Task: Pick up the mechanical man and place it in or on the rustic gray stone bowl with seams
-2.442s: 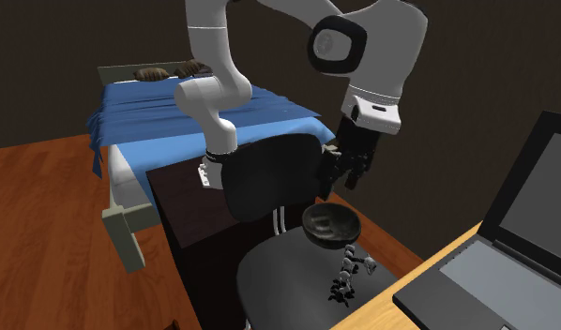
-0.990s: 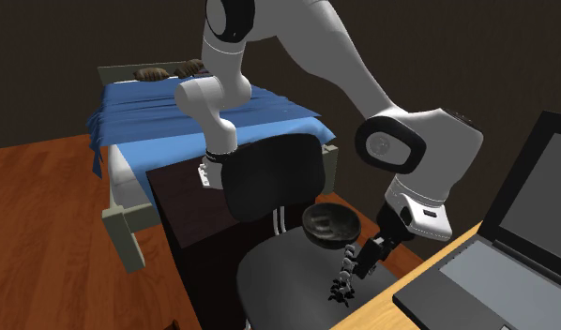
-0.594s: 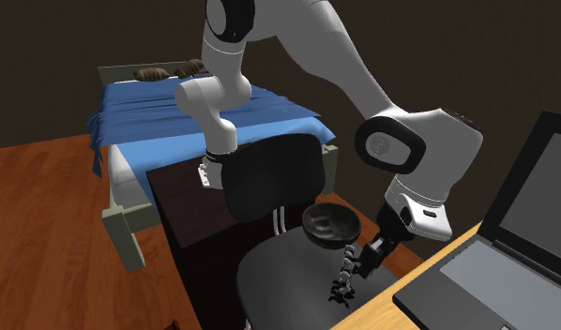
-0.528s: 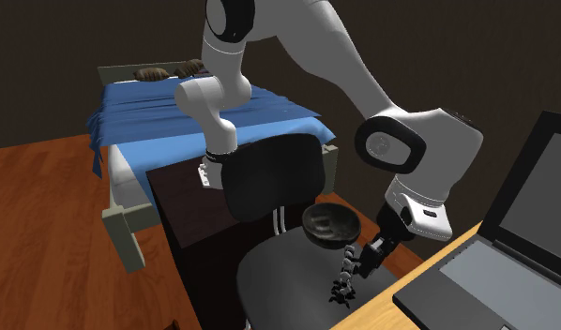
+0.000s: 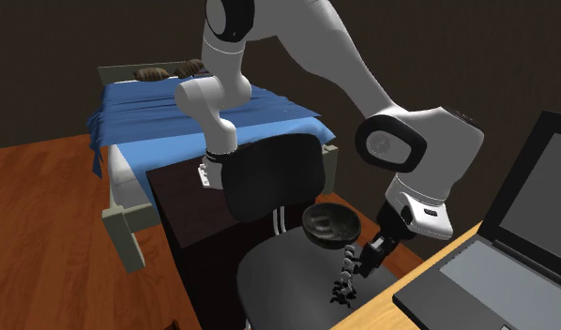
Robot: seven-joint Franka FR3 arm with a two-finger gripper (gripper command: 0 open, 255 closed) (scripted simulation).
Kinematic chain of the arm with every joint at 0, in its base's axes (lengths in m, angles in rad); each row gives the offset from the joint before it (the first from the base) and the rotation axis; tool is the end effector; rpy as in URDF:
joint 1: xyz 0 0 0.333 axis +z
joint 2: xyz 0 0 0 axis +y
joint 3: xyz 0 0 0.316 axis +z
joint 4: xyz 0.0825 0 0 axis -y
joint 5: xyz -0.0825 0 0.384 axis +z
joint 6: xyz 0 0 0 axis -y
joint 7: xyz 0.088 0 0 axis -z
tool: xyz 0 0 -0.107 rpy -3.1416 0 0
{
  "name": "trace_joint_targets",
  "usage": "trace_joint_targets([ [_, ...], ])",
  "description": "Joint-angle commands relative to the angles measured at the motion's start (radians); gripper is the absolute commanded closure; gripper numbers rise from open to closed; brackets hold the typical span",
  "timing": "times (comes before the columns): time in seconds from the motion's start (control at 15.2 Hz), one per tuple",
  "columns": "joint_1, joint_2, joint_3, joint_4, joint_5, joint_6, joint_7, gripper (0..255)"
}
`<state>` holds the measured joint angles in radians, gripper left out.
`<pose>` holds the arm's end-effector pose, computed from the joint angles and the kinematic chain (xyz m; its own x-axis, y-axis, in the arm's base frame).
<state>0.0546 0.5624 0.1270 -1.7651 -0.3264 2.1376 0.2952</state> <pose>0.6350 0.0967 0.2343 0.9890 0.0586 -0.1361 0.0876 -0.9719 0.2185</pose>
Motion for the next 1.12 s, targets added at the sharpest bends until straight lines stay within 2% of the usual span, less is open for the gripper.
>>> trace_joint_targets([
  [0.0, -0.002, -0.014, 0.002, 0.0, 0.004, -0.014, -0.005, 255],
  [1.06, -0.008, -0.132, 0.018, 0.045, 0.039, -0.172, -0.051, 255],
])
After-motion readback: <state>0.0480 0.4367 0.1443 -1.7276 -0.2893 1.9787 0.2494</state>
